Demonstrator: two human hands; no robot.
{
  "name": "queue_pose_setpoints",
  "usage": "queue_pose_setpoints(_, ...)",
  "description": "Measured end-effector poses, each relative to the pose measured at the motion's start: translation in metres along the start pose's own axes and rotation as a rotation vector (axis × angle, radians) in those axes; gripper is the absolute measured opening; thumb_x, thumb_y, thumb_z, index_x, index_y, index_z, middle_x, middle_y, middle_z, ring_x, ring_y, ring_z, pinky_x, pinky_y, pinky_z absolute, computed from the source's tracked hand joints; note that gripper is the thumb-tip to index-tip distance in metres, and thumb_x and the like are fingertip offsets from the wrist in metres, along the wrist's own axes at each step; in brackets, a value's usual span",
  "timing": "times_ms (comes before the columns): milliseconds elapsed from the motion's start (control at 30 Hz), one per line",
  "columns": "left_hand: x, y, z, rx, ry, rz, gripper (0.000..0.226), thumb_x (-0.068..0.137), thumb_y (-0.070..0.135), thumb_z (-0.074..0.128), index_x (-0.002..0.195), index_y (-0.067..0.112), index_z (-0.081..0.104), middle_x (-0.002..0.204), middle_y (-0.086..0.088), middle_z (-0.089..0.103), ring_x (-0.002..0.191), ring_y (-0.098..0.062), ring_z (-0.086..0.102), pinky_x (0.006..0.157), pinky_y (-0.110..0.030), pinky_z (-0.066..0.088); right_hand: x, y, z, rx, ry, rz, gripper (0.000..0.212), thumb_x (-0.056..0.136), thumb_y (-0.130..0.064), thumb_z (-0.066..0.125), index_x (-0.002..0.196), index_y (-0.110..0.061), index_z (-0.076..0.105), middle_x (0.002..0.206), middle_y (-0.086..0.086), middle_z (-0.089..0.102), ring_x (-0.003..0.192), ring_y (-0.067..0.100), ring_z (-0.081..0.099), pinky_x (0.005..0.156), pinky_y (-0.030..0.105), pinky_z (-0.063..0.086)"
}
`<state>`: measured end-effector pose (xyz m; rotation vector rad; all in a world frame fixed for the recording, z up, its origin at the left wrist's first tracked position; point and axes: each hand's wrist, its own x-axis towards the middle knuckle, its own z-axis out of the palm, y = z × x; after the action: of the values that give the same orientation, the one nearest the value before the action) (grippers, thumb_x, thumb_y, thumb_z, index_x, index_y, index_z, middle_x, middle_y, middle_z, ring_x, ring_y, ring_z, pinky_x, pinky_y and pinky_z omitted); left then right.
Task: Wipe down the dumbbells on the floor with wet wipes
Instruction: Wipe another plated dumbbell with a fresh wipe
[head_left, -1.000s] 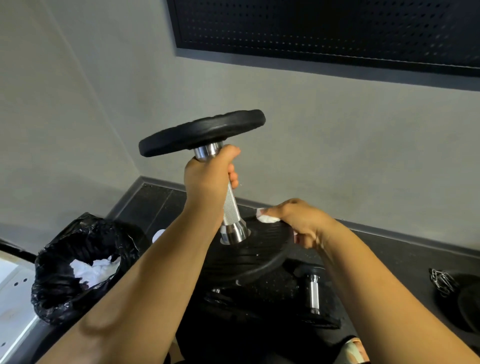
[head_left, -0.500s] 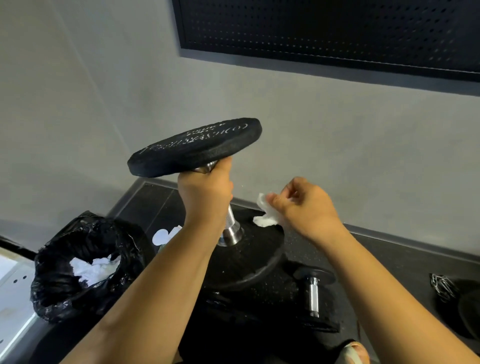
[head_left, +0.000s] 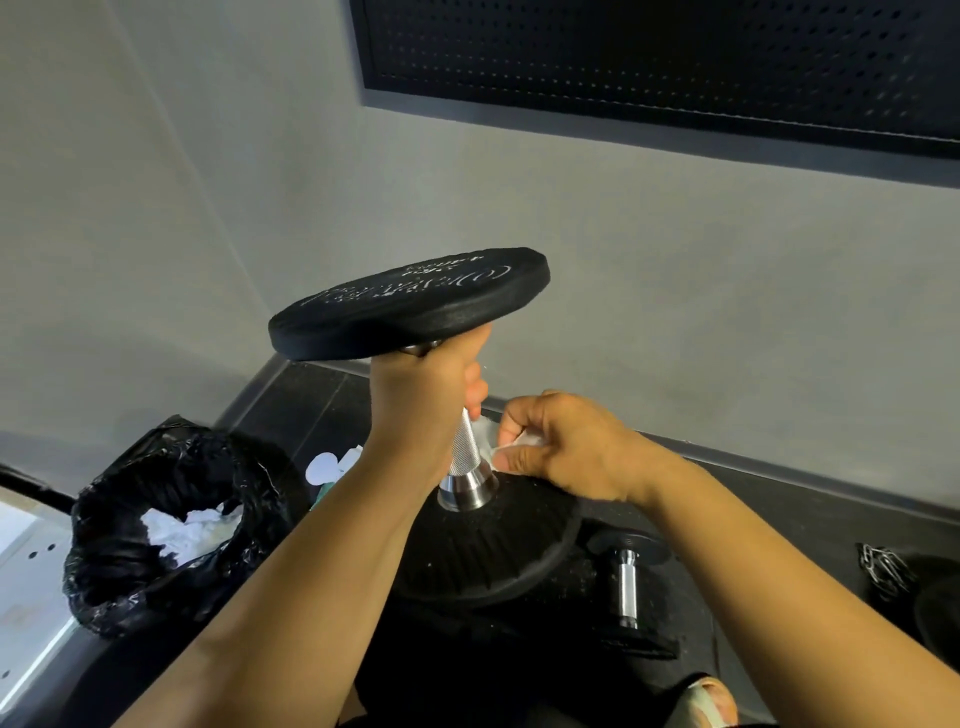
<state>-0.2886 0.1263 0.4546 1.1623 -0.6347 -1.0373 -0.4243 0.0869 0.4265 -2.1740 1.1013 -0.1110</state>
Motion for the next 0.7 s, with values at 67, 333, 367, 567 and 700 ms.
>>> queue_pose_setpoints(67, 0.0, -0.001, -0.002, 0.003, -0.051, -0.007, 0.051, 0.083, 0.004, 0.063, 0.052, 0.023, 0.028, 0.055, -0.005, 0.014, 0.046, -0.016, 0.015, 0.044, -0.025, 0.018, 0.012, 0.004, 0.003, 0.084, -0.037, 0.024, 0.018, 0.082, -0.033, 0.072, 0.073, -0.028, 0.057, 0.079, -0.005, 0.064, 0.078, 0.014, 0.06, 0.081, 0.038, 0.052)
queue_pose_setpoints(333, 0.0, -0.005, -0.008, -0.061, -0.255, -0.142, 0.046, 0.081, 0.013, 0.063, 0.047, 0.021, 0.033, 0.047, 0.001, 0.023, 0.038, -0.011, 0.027, 0.04, -0.02, 0.028, 0.024, 0.02, 0.007, 0.381, -0.211, 0.278, 0.047, 0.074, -0.051, 0.071, 0.089, -0.008, 0.063, 0.095, 0.018, 0.066, 0.089, 0.032, 0.058, 0.095, 0.05, 0.047)
queue_pose_setpoints(367, 0.001, -0.004, -0.009, -0.064, -0.287, -0.142, 0.044, 0.079, 0.014, 0.061, 0.045, 0.022, 0.033, 0.045, 0.003, 0.024, 0.037, -0.011, 0.027, 0.04, -0.021, 0.028, 0.022, 0.023, 0.01, 0.495, -0.223, 0.332, 0.063, 0.065, -0.054, 0.073, 0.097, -0.001, 0.064, 0.097, 0.024, 0.064, 0.087, 0.035, 0.056, 0.09, 0.05, 0.047)
queue_pose_setpoints(567, 0.01, -0.001, -0.009, -0.143, -0.075, -0.131, 0.037, 0.086, 0.008, 0.058, 0.057, 0.019, 0.039, 0.048, 0.003, 0.034, 0.04, -0.01, 0.036, 0.042, -0.021, 0.034, 0.009, 0.012, 0.003, 0.766, -0.005, 0.472, 0.023, 0.083, -0.023, 0.068, 0.096, -0.003, 0.067, 0.06, 0.012, 0.06, 0.042, 0.017, 0.055, 0.045, 0.024, 0.052)
queue_pose_setpoints(700, 0.014, -0.002, -0.006, -0.123, 0.248, -0.047, 0.015, 0.084, 0.014, 0.063, 0.076, 0.013, 0.051, 0.055, 0.002, 0.044, 0.046, -0.011, 0.042, 0.049, -0.025, 0.041, 0.003, 0.007, -0.01, 0.737, 0.197, 0.466, 0.018, 0.093, -0.017, 0.056, 0.08, -0.004, 0.056, 0.044, 0.003, 0.045, 0.023, 0.008, 0.032, 0.027, 0.014, 0.021)
